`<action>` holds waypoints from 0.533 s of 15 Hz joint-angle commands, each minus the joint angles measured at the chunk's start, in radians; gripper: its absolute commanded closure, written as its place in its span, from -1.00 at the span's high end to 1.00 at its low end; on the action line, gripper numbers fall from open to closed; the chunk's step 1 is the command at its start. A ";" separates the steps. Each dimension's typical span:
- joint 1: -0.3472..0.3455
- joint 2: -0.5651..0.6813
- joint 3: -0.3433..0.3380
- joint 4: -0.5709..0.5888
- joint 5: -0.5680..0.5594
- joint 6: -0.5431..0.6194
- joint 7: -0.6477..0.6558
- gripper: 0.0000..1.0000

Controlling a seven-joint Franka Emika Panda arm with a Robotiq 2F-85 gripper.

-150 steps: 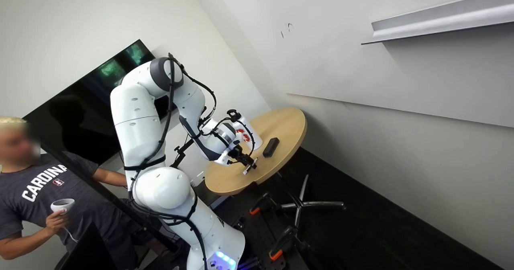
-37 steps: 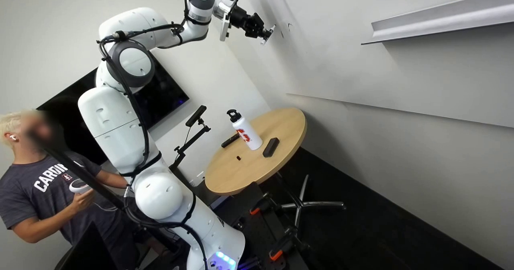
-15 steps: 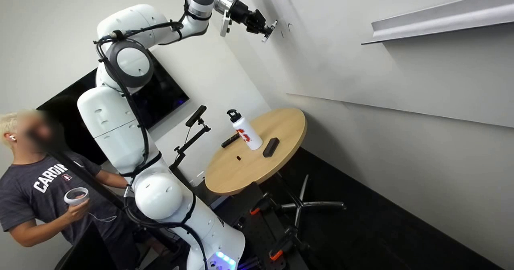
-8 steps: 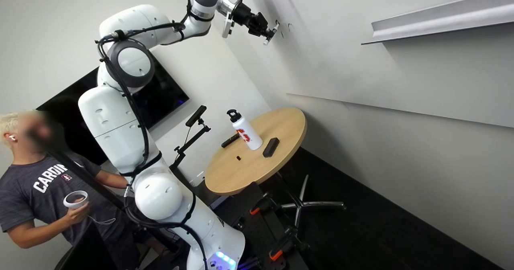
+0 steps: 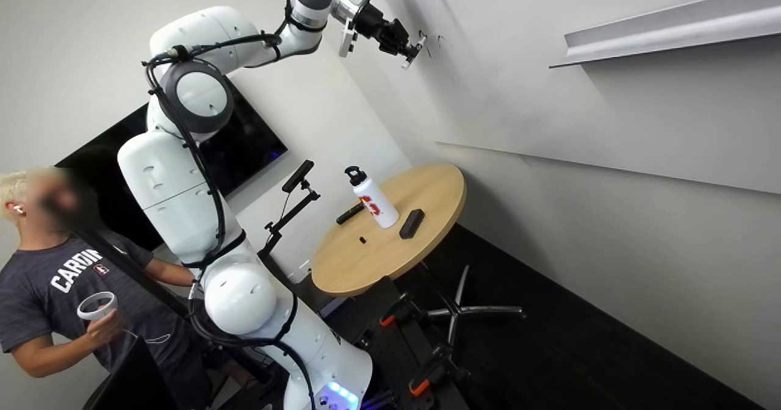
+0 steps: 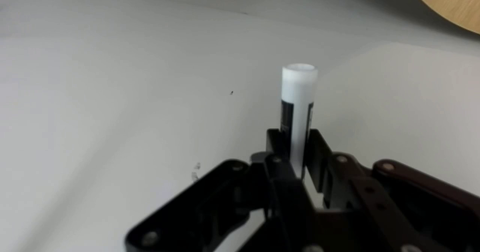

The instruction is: Use the black marker to write on the white board in the wall

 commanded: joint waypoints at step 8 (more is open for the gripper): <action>-0.045 -0.026 -0.017 -0.025 0.013 0.047 0.033 -0.90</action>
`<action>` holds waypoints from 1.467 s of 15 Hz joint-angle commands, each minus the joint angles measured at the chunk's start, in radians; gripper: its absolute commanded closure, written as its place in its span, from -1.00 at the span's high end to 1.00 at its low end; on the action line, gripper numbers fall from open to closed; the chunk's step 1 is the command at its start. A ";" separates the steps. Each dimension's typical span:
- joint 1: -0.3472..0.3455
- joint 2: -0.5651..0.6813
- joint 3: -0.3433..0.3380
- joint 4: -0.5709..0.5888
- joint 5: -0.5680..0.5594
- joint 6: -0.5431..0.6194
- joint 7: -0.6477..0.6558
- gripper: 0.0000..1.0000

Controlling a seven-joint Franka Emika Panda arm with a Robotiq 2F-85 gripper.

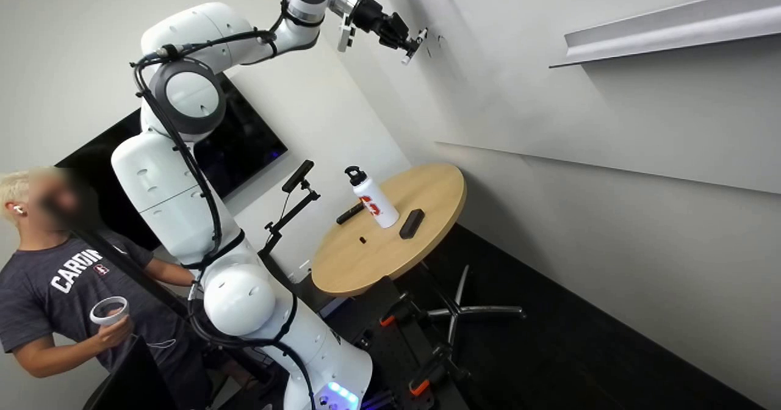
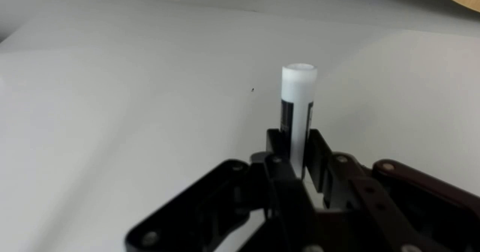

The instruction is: Use the black marker to write on the white board in the wall

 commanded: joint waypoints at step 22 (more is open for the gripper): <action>-0.007 -0.033 -0.073 -0.069 0.012 0.070 0.060 -0.90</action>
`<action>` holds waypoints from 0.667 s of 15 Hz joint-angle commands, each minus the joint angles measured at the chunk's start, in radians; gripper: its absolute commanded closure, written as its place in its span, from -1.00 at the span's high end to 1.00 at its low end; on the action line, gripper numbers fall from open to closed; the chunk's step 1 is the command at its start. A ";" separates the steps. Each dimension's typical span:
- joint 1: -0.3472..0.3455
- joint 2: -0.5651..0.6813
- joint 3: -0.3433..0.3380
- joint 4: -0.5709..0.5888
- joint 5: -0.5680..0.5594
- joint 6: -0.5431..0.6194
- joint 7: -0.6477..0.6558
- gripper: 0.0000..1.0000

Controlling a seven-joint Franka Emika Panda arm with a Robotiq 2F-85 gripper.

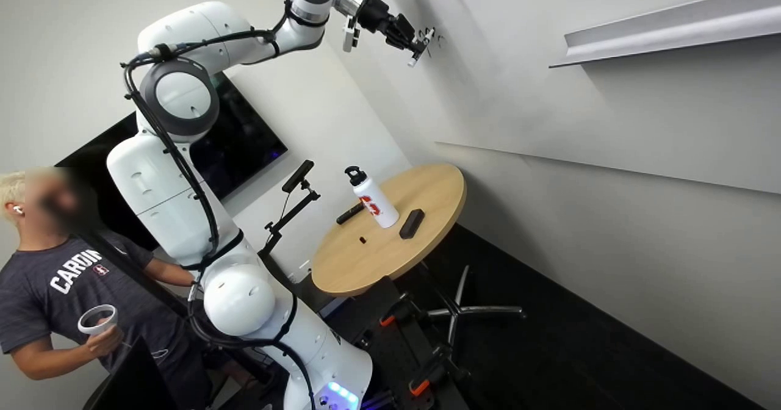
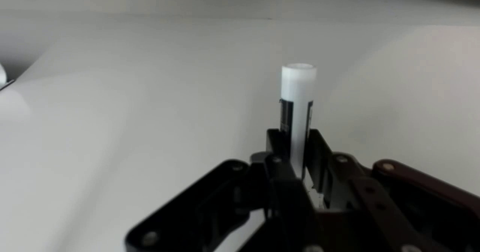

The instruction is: Use the black marker to write on the white board in the wall

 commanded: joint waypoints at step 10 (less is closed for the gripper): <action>0.007 -0.001 -0.016 -0.070 0.004 0.087 -0.001 -0.90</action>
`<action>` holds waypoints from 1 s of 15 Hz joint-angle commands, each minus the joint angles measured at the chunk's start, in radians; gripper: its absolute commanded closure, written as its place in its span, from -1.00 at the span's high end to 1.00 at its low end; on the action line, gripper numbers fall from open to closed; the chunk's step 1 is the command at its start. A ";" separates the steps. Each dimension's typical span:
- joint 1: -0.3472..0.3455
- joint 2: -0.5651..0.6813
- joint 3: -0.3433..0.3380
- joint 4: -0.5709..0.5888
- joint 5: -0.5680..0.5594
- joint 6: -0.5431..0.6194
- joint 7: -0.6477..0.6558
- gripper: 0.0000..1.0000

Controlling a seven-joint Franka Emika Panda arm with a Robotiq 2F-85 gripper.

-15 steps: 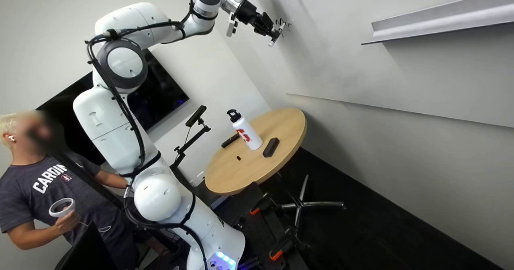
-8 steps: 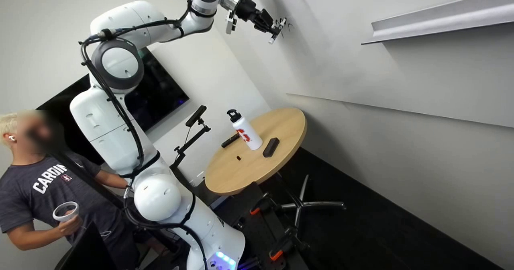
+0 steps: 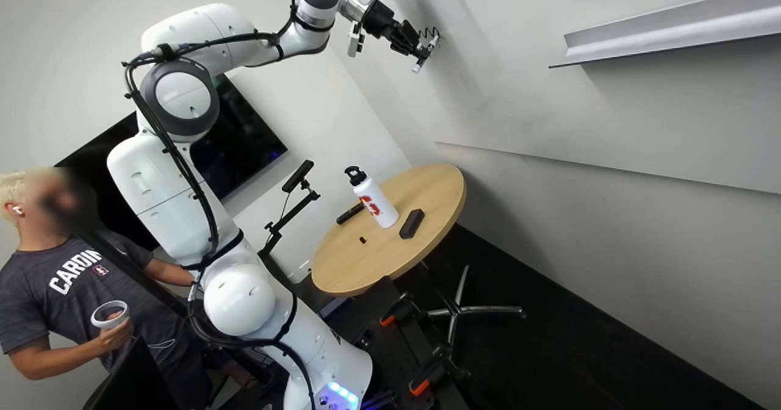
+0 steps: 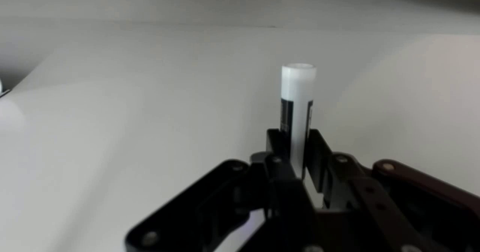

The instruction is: Use the black marker to write on the white board in the wall

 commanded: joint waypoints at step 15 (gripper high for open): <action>0.078 -0.003 0.026 -0.072 -0.016 0.173 -0.035 -0.90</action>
